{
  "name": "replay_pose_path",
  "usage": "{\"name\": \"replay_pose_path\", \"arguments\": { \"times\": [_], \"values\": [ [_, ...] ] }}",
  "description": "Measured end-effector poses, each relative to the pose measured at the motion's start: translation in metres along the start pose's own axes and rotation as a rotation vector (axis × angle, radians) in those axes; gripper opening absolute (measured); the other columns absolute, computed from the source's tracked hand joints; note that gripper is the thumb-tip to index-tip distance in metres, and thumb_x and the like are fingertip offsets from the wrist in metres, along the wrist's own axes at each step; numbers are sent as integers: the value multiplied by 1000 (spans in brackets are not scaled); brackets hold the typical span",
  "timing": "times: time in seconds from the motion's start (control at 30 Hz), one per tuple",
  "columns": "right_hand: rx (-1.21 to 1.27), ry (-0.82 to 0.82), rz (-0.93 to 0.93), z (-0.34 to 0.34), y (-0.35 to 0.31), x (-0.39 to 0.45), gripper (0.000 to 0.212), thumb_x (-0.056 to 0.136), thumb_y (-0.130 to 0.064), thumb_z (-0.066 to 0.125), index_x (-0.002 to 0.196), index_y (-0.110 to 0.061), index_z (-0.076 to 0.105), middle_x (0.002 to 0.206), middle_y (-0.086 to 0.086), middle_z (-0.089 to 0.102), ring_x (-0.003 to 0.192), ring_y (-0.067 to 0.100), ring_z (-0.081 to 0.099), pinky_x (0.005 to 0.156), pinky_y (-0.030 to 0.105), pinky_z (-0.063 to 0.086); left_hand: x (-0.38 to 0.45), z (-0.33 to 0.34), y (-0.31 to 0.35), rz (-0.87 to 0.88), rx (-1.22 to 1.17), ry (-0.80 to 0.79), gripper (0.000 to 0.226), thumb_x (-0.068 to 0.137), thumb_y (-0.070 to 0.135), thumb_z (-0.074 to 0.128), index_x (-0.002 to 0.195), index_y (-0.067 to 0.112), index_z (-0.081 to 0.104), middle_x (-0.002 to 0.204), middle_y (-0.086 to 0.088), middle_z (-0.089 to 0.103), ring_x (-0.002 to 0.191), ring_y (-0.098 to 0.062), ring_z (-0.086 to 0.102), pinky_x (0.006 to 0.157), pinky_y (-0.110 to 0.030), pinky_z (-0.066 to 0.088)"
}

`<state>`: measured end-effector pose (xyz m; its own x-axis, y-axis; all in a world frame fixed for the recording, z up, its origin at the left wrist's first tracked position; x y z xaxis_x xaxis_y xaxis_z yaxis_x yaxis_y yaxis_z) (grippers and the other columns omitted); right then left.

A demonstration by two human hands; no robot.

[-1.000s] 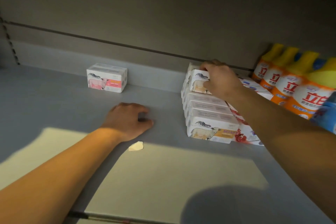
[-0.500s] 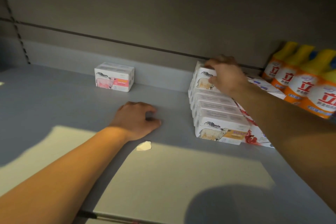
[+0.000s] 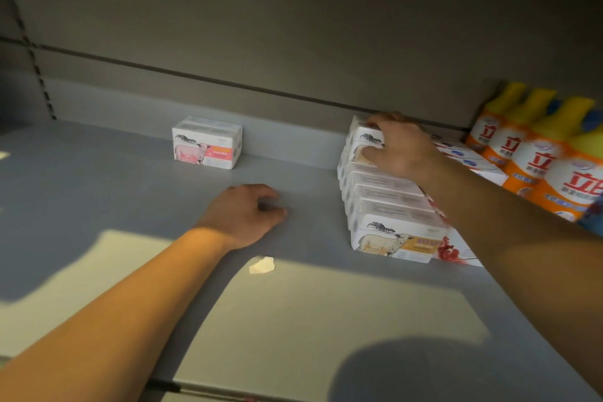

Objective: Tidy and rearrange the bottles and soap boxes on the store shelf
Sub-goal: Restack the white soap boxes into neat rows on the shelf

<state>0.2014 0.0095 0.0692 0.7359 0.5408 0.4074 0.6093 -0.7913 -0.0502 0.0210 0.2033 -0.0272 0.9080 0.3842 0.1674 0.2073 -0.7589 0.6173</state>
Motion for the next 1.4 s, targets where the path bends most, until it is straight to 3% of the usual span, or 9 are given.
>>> {"name": "replay_pose_path", "arguments": {
  "times": [0.2, 0.4, 0.53, 0.7, 0.8, 0.93, 1.07, 1.23, 1.4],
  "values": [
    [219, 154, -183, 9, -71, -6, 37, 84, -24, 64, 120, -16, 63, 121, 10, 62, 113, 29, 57, 96, 31, 41, 1, -18, -7, -90, -269, 213, 25, 86, 27, 65, 111, 24, 67, 101, 12, 67, 95, -6, 59, 77, -8, 32],
    [410, 32, -266, 58, -159, 13, 36, 85, -28, 66, 120, -18, 63, 121, 5, 62, 109, 24, 59, 93, 32, 45, 4, -46, -36, -261, -584, 432, 19, 82, 24, 65, 98, 16, 70, 97, -10, 72, 98, -33, 66, 91, -47, 52],
    [376, -80, -253, 90, -193, 37, 58, 88, -33, 64, 141, -19, 47, 140, 7, 47, 125, 28, 47, 105, 34, 39, 5, -60, -49, -341, -721, 523, 29, 66, 34, 57, 84, 15, 69, 81, -4, 68, 92, -36, 67, 87, -51, 54],
    [197, -47, -256, 121, -202, 44, 66, 87, -37, 62, 147, -22, 37, 152, 2, 32, 132, 30, 31, 110, 37, 32, 11, -63, -60, -366, -766, 578, 41, 64, 36, 55, 93, 11, 70, 94, -12, 72, 97, -35, 66, 88, -50, 54],
    [249, 112, -260, 130, -205, 37, 53, 87, -33, 66, 134, -16, 48, 137, 6, 47, 123, 29, 40, 101, 37, 37, 14, -65, -66, -383, -783, 630, 38, 64, 35, 54, 90, 12, 70, 90, -9, 72, 94, -33, 67, 87, -48, 55],
    [592, 40, -83, 124, -207, 29, 41, 84, -24, 71, 121, -19, 54, 122, 6, 53, 107, 25, 54, 82, 25, 39, 14, -65, -64, -386, -809, 645, 32, 65, 34, 53, 86, 16, 69, 82, -2, 71, 90, -29, 68, 86, -46, 55],
    [863, 52, 74, 97, -187, 8, 31, 80, -16, 72, 109, -23, 63, 106, -3, 66, 102, 19, 61, 85, 23, 45, 13, -62, -55, -348, -772, 659, 37, 69, 40, 53, 95, 18, 68, 89, -6, 72, 91, -31, 67, 86, -45, 54],
    [1117, 77, 106, 36, -135, -45, 16, 83, -21, 69, 92, -34, 65, 95, -14, 67, 88, 10, 68, 78, 25, 55, 3, -51, -22, -174, -869, 424, 42, 74, 46, 63, 108, 22, 64, 103, -2, 70, 98, -25, 67, 84, -45, 57],
    [1170, 127, 80, -13, -94, -93, 18, 84, -21, 68, 99, -29, 70, 95, -13, 71, 89, 3, 67, 76, 19, 53, -11, -34, 16, 72, -1139, 33, 10, 83, 25, 69, 85, 34, 74, 92, 0, 74, 86, -19, 72, 69, -40, 59]
  ]
}}
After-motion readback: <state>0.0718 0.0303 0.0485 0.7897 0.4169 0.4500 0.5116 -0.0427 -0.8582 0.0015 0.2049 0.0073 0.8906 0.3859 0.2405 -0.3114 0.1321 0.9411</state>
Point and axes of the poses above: each hand's wrist, its own x-axis towards the middle knuckle, its own z-axis out of the palm, y = z × x, the point moved 1 cm from there along x, towards the middle knuckle
